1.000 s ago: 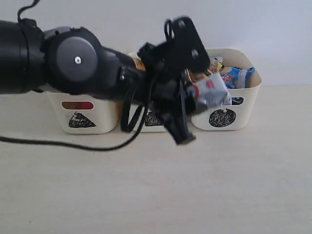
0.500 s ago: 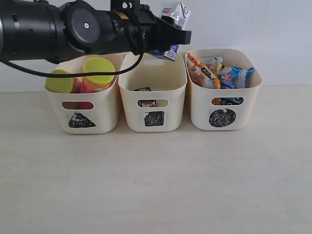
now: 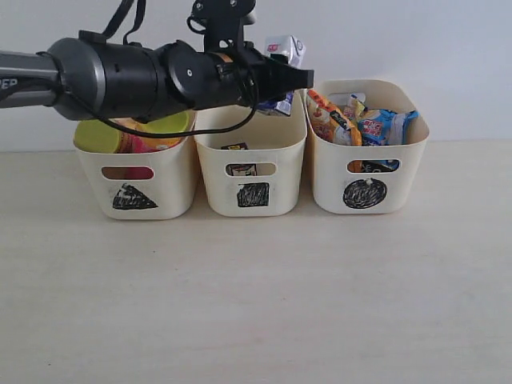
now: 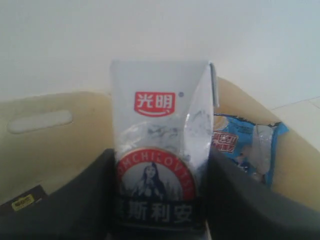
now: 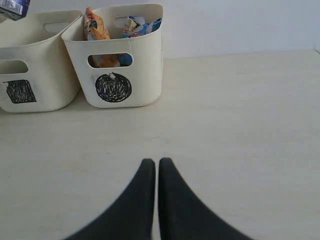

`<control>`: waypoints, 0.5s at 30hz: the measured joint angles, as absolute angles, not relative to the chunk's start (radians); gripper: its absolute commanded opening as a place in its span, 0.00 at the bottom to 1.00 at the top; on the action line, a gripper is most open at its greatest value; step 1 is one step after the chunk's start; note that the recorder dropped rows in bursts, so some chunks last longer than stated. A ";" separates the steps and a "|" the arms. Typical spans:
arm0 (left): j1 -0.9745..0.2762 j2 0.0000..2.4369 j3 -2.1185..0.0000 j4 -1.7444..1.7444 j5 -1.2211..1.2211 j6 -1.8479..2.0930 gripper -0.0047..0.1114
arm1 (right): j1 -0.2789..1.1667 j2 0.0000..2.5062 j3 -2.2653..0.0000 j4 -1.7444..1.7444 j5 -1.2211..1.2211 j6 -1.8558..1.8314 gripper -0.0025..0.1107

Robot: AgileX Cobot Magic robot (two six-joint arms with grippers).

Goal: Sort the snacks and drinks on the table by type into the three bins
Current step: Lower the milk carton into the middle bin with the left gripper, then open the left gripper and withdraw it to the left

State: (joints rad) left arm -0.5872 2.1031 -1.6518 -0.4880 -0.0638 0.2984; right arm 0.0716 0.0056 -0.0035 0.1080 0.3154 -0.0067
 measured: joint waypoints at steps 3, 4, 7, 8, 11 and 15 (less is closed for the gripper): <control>-0.573 2.130 -1.654 -0.515 -0.062 0.298 0.08 | 0.072 0.006 -0.004 0.108 0.315 -0.007 0.02; -0.569 2.137 -1.654 -0.523 -0.062 0.296 0.08 | 0.072 0.006 -0.004 0.108 0.315 -0.007 0.02; -0.562 2.159 -1.654 -0.541 -0.054 0.296 0.12 | 0.072 0.006 -0.004 0.108 0.315 -0.007 0.02; -0.560 2.164 -1.654 -0.545 -0.047 0.296 0.15 | 0.072 0.006 -0.004 0.108 0.315 -0.007 0.02; -0.555 2.180 -1.654 -0.550 -0.014 0.294 0.45 | 0.072 0.006 -0.004 0.108 0.315 -0.007 0.02; -0.547 2.190 -1.656 -0.553 0.010 0.293 0.62 | 0.072 0.006 -0.004 0.108 0.315 -0.007 0.02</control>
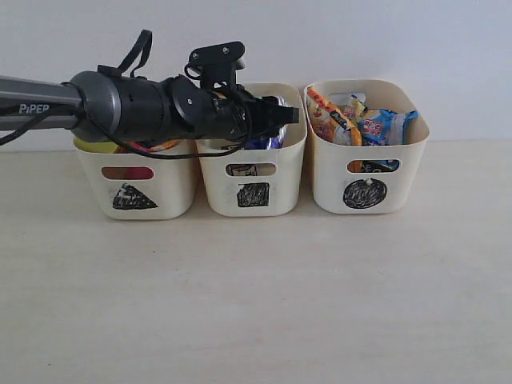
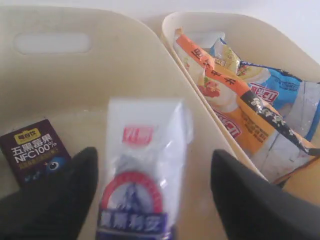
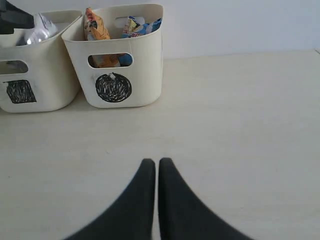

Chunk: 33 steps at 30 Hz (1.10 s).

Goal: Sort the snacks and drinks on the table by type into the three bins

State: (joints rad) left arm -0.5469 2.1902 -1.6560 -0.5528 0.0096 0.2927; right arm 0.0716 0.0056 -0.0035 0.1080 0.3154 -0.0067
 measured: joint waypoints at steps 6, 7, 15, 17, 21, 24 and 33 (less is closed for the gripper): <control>-0.547 2.136 -1.658 -0.553 0.023 0.292 0.25 | 0.072 0.006 -0.004 0.108 0.315 -0.007 0.02; -0.547 2.126 -1.658 -0.553 0.030 0.292 0.10 | 0.072 0.006 -0.004 0.108 0.315 -0.007 0.02; -0.508 1.954 -1.660 -0.559 0.327 0.263 0.07 | 0.072 0.006 -0.004 0.108 0.315 -0.007 0.02; -0.475 1.909 -1.629 -0.559 0.383 0.236 0.07 | 0.072 0.006 -0.004 0.108 0.315 -0.007 0.02; -0.386 1.764 -1.484 -0.513 0.434 0.164 0.07 | 0.072 0.006 -0.004 0.108 0.315 -0.007 0.02; -0.320 1.647 -1.373 -0.450 0.437 0.116 0.07 | 0.072 0.006 -0.004 0.108 0.315 -0.007 0.02; -0.120 1.265 -1.059 -0.382 0.382 0.039 0.07 | 0.072 0.006 -0.004 0.108 0.315 -0.007 0.02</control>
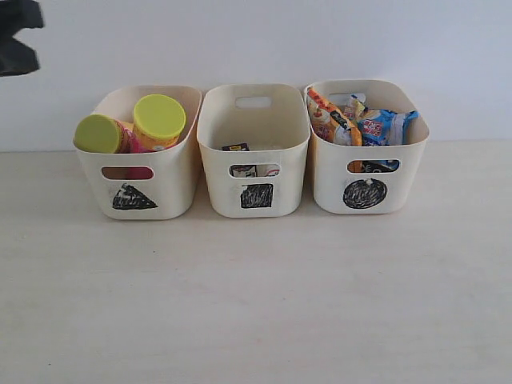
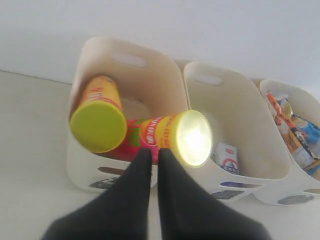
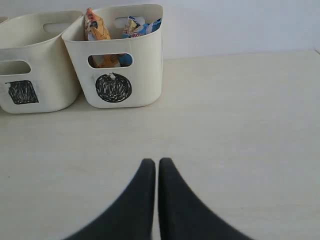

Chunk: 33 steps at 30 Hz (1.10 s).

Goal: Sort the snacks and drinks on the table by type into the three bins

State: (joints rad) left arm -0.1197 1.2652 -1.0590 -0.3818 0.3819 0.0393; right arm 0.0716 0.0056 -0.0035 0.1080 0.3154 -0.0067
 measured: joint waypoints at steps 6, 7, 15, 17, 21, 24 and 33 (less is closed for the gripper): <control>-0.037 1.030 -0.907 -0.382 0.380 0.035 0.07 | 0.072 0.006 -0.004 0.108 0.315 0.000 0.02; -0.029 0.990 -0.886 -0.382 0.380 0.035 0.07 | 0.072 0.006 -0.004 0.108 0.315 0.000 0.02; -0.013 0.707 -0.761 -0.378 0.429 0.035 0.07 | 0.072 0.006 -0.004 0.108 0.315 0.000 0.02; -0.013 0.644 -0.759 -0.380 0.471 0.037 0.07 | 0.072 0.006 -0.004 0.108 0.315 0.000 0.02; -0.013 0.550 -0.756 -0.382 0.506 0.037 0.07 | 0.072 0.006 -0.004 0.108 0.315 0.000 0.02; -0.013 0.501 -0.756 -0.382 0.514 0.037 0.07 | 0.072 0.006 -0.004 0.108 0.315 0.000 0.02; -0.013 0.434 -0.756 -0.383 0.516 0.037 0.07 | 0.072 0.006 -0.004 0.108 0.315 0.000 0.02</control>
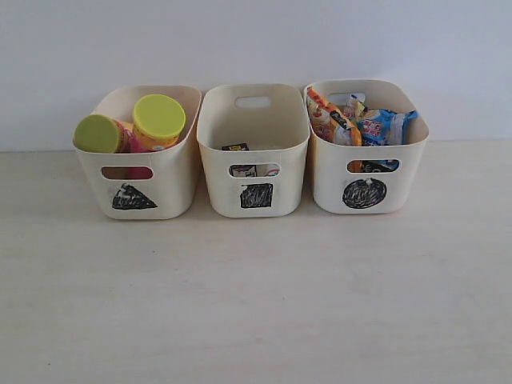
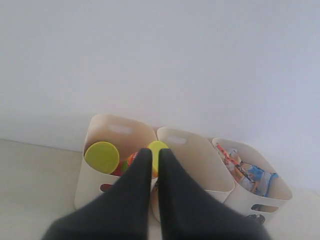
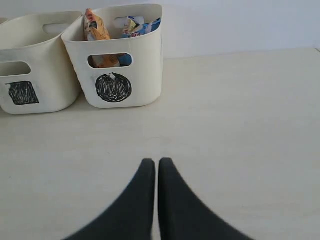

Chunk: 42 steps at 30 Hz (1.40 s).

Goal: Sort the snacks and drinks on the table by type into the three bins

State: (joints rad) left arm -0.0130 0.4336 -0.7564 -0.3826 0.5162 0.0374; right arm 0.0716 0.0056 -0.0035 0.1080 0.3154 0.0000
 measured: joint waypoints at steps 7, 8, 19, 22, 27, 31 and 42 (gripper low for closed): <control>-0.013 0.434 -0.756 -0.383 0.516 0.037 0.07 | 0.072 0.006 -0.004 0.108 0.315 0.000 0.02; -0.013 0.434 -0.756 -0.383 0.516 0.037 0.07 | 0.072 0.006 -0.004 0.108 0.315 0.000 0.02; -0.013 0.320 -0.663 -0.216 0.516 0.039 0.07 | 0.072 0.006 -0.004 0.108 0.315 0.000 0.02; -0.013 0.250 -0.595 -0.098 0.501 0.041 0.07 | 0.072 0.006 -0.004 0.108 0.315 0.000 0.02; -0.013 0.118 -0.438 -0.015 0.440 0.102 0.07 | 0.072 0.006 -0.004 0.108 0.315 0.000 0.02; -0.013 0.043 -0.311 -0.010 0.389 0.123 0.07 | 0.072 0.006 -0.004 0.108 0.315 0.000 0.02; -0.013 0.003 -0.099 -0.018 0.274 0.126 0.07 | 0.072 0.006 -0.004 0.108 0.315 0.000 0.02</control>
